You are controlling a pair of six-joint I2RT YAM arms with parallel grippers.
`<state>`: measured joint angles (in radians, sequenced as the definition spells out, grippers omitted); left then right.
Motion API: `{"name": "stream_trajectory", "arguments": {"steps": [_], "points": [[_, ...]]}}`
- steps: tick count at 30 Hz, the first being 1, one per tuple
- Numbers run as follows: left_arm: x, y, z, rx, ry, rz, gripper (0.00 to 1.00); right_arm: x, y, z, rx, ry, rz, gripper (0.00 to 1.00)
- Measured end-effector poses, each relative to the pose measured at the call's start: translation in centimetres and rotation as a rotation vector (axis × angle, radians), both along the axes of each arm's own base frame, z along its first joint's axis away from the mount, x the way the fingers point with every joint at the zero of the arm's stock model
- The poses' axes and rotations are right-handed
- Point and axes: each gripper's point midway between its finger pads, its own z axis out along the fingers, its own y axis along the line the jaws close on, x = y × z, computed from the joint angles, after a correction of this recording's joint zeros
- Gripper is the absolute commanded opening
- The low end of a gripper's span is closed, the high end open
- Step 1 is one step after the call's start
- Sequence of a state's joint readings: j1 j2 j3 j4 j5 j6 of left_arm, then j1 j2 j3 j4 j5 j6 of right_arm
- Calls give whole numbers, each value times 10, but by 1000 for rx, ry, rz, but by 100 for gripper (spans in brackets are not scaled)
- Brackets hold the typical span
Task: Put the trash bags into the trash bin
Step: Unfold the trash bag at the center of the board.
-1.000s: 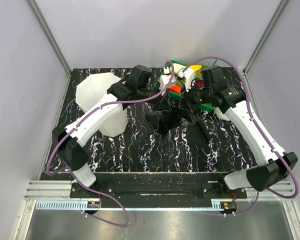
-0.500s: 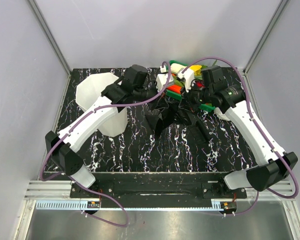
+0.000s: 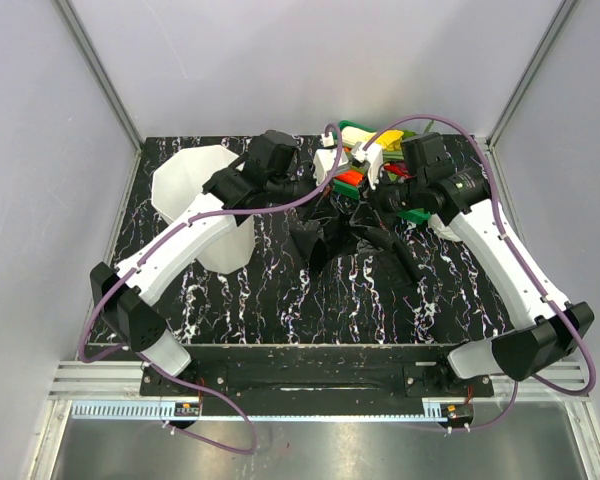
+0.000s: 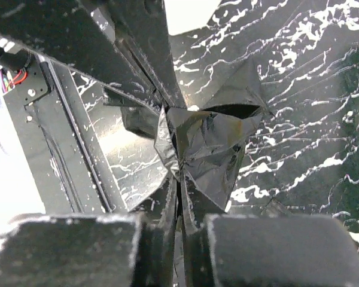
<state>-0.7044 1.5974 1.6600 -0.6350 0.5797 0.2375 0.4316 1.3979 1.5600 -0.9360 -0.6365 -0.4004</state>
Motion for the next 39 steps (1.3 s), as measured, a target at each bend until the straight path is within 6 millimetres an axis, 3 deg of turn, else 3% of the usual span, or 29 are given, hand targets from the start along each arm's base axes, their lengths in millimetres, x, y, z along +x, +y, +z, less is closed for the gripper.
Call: {"name": "stream_trajectory", "arguments": {"steps": [3, 16, 29, 33, 39], "points": [[-3, -1, 1, -7, 6, -13, 0, 1, 2, -2, 4, 15, 4, 0], [-13, -3, 6, -44, 45, -70, 0, 11, -2, -10, -26, -9, -35, 0], [-35, -18, 7, -57, 67, -140, 0, 11, 7, 18, 38, -36, -1, 0], [-31, -17, 5, -44, 43, -125, 0, 8, 10, 19, 53, -28, 19, 0], [-9, -6, -2, -1, 11, -37, 0, 0, 6, 10, 48, -19, 19, 0]]}}
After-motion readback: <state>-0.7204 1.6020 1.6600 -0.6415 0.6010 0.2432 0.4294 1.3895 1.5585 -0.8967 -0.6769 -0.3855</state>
